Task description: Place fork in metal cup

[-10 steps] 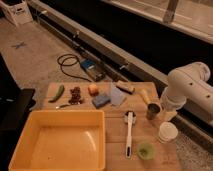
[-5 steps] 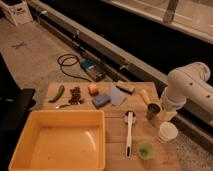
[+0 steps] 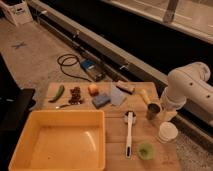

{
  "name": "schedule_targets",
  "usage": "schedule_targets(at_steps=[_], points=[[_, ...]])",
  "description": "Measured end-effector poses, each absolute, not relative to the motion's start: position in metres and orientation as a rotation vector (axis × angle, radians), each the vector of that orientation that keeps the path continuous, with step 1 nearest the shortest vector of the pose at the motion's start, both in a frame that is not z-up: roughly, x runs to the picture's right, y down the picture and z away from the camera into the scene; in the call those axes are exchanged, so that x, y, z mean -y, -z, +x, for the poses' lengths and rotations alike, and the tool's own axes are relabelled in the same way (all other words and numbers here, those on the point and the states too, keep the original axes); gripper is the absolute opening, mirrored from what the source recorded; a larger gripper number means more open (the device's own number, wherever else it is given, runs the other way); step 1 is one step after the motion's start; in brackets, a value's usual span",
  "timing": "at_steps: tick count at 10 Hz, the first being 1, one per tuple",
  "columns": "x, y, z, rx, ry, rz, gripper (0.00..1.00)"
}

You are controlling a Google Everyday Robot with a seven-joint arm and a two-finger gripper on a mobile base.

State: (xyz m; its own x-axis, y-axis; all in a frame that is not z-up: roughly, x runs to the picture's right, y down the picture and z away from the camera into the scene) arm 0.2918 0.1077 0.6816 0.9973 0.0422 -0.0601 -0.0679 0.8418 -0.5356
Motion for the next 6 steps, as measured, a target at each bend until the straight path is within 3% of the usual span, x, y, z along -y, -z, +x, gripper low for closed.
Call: schedule_targets(at_steps=[6], points=[[-0.1067, -0.681, 0.2926, -0.051, -0.055, -0.562, 0.65]])
